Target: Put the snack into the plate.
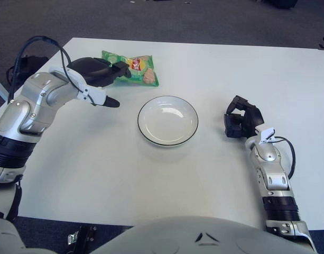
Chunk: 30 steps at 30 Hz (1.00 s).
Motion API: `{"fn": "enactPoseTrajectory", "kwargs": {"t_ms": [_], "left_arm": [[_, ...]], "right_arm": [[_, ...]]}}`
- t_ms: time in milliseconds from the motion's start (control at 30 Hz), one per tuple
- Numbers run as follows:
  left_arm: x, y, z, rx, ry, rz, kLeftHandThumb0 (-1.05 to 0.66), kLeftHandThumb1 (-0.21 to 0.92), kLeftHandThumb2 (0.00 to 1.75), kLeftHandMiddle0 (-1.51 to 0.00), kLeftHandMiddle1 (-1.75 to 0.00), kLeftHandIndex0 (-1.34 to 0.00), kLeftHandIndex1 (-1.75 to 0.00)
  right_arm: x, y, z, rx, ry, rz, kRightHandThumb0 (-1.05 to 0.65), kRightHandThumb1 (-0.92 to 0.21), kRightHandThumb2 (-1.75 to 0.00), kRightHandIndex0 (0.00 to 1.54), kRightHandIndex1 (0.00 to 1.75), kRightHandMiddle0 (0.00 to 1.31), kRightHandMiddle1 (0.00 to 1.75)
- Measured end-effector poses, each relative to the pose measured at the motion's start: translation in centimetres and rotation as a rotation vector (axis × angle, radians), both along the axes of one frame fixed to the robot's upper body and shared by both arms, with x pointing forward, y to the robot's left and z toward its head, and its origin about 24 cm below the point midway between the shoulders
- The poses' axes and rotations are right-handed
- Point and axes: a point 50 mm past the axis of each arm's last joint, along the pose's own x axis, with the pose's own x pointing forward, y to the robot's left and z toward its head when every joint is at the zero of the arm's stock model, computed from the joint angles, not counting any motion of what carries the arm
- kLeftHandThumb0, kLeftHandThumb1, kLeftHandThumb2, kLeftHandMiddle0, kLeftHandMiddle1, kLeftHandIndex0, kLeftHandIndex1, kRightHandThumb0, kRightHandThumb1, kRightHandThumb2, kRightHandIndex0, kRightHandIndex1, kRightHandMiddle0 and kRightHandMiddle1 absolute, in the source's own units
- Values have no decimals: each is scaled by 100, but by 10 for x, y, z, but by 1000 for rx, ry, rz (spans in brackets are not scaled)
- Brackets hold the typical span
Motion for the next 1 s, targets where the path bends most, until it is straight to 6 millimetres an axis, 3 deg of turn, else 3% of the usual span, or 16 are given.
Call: {"fn": "enactPoseTrajectory", "kwargs": {"t_ms": [400, 833, 1000], "left_arm": [[35, 2, -15, -28, -150, 48, -64, 88, 51, -23, -52, 0, -70], [64, 14, -35, -82, -388, 56, -75, 91, 46, -18, -51, 0, -78], [72, 15, -41, -108, -416, 63, -80, 92, 51, -15, -52, 0, -80]], "right_arm": [[2, 0, -1, 1, 2, -6, -50, -27, -137, 127, 175, 66, 175], [3, 0, -1, 2, 2, -10, -50, -26, -138, 128, 175, 66, 175], [3, 0, -1, 1, 6, -8, -50, -26, -138, 128, 175, 66, 175]]}}
